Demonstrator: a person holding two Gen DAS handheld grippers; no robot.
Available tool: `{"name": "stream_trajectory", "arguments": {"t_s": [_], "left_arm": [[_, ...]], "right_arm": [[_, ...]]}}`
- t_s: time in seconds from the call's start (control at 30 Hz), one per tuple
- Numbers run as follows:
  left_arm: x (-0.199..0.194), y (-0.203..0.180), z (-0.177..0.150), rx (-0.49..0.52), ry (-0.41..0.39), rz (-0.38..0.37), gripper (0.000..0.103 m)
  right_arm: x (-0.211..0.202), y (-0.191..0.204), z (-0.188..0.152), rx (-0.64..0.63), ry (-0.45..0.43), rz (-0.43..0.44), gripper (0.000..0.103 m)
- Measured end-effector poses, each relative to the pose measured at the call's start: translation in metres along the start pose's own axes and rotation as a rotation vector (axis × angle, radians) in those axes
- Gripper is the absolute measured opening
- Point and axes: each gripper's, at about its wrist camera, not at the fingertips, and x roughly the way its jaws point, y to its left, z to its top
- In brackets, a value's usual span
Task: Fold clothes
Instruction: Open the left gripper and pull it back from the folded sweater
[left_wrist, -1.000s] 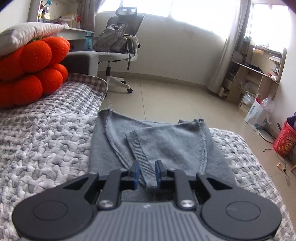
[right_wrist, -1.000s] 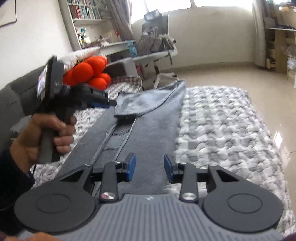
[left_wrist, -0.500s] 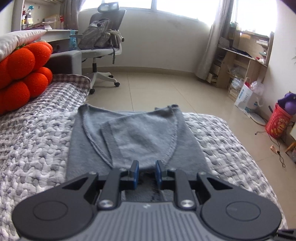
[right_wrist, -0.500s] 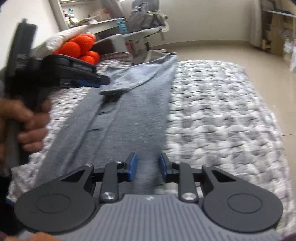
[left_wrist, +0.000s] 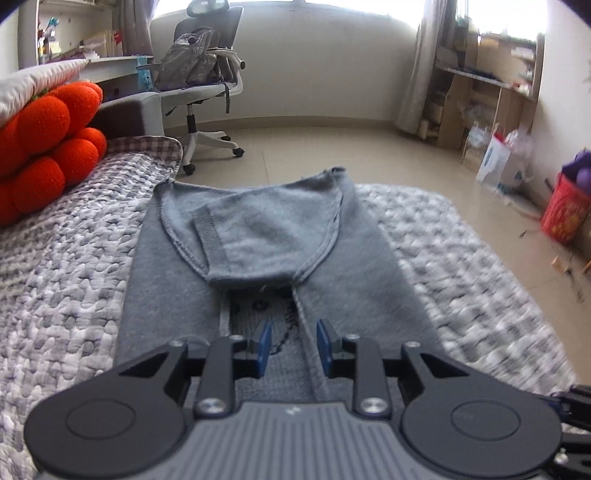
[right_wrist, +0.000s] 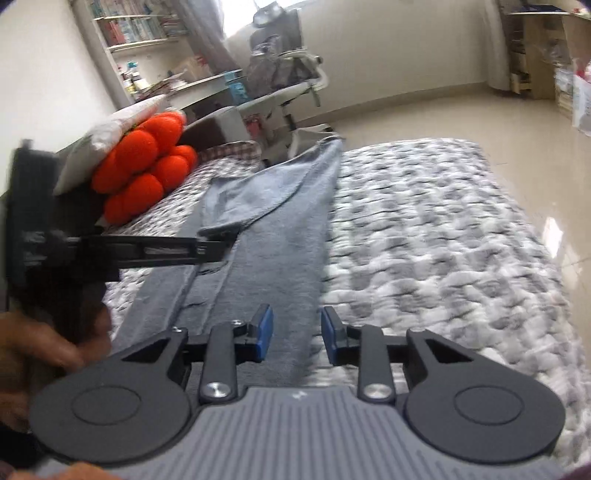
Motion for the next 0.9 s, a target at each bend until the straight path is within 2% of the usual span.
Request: {"name": "stream_trajectory", "arguments": {"t_s": [0.1, 0.23, 0.37, 0.9], "left_arm": [[0.004, 0.003, -0.001, -0.003, 0.007, -0.001, 0.027], [0.009, 0.005, -0.001, 0.0, 0.007, 0.002, 0.028], [0.013, 0.005, -0.002, 0.002, 0.012, -0.002, 0.03], [0.017, 0.008, -0.003, -0.037, 0.035, -0.019, 0.036]], "right_arm": [[0.009, 0.008, -0.002, -0.034, 0.04, 0.025, 0.031], [0.019, 0.016, -0.003, -0.085, 0.07, -0.019, 0.033], [0.024, 0.011, -0.001, -0.073, 0.064, -0.063, 0.032], [0.035, 0.005, 0.008, -0.063, 0.036, -0.118, 0.03]]}}
